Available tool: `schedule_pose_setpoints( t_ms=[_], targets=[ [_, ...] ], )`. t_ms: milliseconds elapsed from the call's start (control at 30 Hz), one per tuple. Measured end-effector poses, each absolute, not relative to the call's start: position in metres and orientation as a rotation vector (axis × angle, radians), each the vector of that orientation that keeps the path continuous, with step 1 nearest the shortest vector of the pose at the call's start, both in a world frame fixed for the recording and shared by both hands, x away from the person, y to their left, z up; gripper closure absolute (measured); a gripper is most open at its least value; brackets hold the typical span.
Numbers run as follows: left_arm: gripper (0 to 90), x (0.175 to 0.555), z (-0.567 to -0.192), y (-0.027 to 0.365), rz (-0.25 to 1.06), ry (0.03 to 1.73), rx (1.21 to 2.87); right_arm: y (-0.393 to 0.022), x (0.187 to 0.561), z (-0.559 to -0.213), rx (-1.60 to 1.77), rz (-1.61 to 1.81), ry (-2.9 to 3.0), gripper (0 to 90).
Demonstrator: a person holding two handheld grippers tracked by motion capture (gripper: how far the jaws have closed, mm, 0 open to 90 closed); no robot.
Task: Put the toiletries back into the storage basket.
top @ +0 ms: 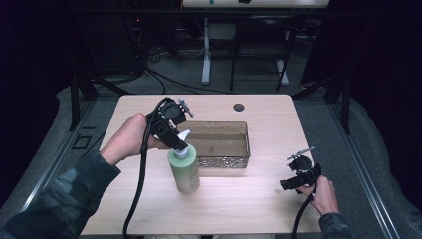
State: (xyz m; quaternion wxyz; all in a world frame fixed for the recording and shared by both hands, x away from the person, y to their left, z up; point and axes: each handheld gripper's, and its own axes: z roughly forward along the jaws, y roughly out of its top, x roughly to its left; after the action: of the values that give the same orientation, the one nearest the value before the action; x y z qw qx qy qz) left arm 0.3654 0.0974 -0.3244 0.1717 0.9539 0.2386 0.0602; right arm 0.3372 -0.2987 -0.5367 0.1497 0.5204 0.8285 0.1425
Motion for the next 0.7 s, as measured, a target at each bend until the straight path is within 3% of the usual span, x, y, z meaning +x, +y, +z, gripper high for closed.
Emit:
schedule_pose_setpoints(
  t_ms=[700],
  targets=[
    [62.7, 0.3644, -0.3198, 0.0928, 0.134, 0.614, 2.783, -0.2994, 0.3375, -0.5375, 1.494, 0.396, 2.384, 5.3]
  ],
)
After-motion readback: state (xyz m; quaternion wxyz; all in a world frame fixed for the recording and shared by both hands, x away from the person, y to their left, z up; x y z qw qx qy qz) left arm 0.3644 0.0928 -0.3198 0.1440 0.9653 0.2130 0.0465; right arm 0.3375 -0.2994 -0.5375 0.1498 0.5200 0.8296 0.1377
